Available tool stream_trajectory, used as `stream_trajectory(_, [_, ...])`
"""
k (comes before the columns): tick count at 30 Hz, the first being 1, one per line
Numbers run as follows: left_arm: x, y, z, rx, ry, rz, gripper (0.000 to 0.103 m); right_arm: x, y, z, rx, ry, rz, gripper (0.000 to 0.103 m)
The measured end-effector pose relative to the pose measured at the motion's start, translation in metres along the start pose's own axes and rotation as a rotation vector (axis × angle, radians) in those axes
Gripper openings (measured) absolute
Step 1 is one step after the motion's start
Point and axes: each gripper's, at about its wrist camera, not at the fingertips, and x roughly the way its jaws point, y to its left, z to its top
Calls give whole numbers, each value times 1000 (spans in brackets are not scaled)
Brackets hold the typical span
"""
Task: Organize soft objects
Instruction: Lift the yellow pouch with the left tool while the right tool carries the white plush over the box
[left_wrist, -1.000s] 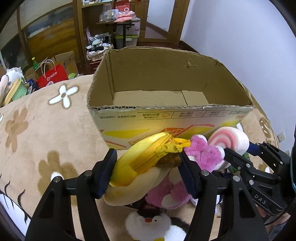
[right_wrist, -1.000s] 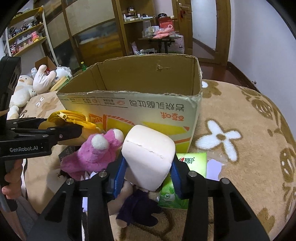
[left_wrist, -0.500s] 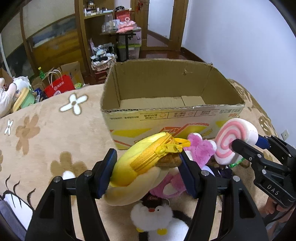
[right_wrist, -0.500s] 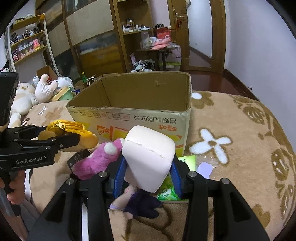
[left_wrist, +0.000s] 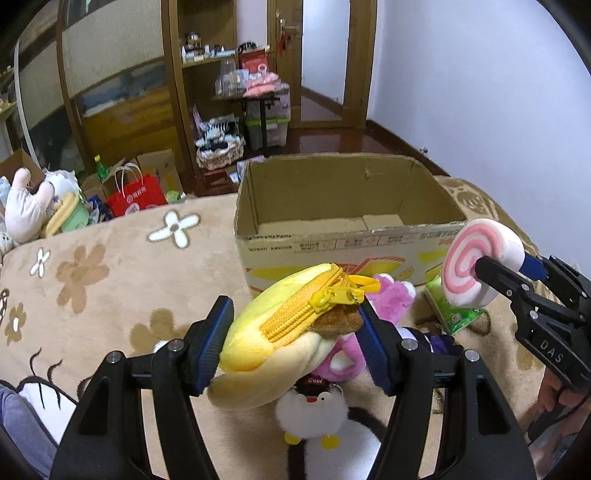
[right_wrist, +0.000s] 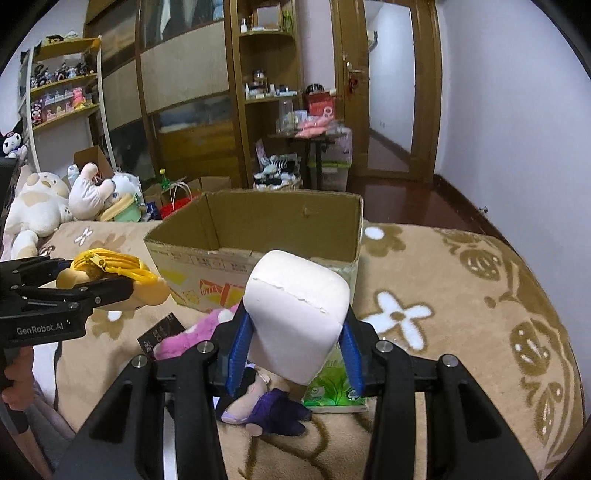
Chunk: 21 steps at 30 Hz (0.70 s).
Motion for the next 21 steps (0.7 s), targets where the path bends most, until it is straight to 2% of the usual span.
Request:
stream_trajectory(10, [-26,-1,6,6,-132,50,65,-16,3,7,-9,-58,-9,46])
stream_trajectory(21, [-41,4,24,-6,-263,74,65,-22,5,34,-7,-172,-19,46])
